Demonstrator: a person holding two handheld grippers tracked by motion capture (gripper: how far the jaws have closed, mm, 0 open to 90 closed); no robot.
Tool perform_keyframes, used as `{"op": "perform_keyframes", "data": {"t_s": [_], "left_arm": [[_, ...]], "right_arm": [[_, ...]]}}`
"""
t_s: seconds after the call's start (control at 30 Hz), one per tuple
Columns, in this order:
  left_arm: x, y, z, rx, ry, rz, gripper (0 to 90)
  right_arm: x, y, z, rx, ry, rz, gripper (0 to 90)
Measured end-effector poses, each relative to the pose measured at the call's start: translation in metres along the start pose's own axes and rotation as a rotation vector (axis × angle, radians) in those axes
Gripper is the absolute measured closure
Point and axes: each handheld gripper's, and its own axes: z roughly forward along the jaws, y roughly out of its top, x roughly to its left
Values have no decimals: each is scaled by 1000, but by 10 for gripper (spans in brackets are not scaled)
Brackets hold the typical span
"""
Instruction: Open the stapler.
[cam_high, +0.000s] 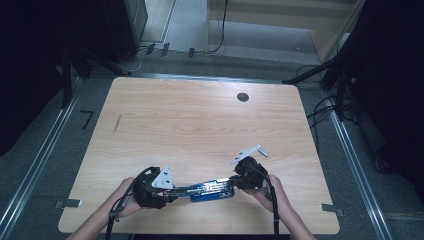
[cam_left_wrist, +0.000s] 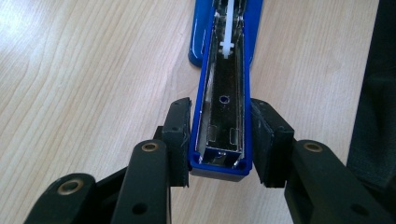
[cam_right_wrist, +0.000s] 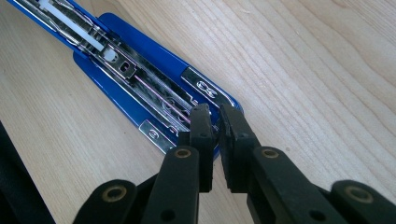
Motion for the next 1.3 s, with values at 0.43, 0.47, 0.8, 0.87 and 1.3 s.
{"op": "perform_keyframes", "data": {"t_s": [0.43,0.47,0.8,0.87,1.3], "left_arm": [[7,-4,18,67,-6,10,629],[8,-3,20,67,-6,16,625],[18,4,30,72,-31,29,607],[19,4,30,75,-33,29,607],[19,5,30,67,-40,29,612]], "right_arm": [[5,0,-2,21,-30,24,861],[6,-1,-4,29,-39,34,860],[3,-9,-9,37,-40,79,852],[2,-8,-9,33,-39,71,843],[41,20,7,-95,-43,-75,809]]}}
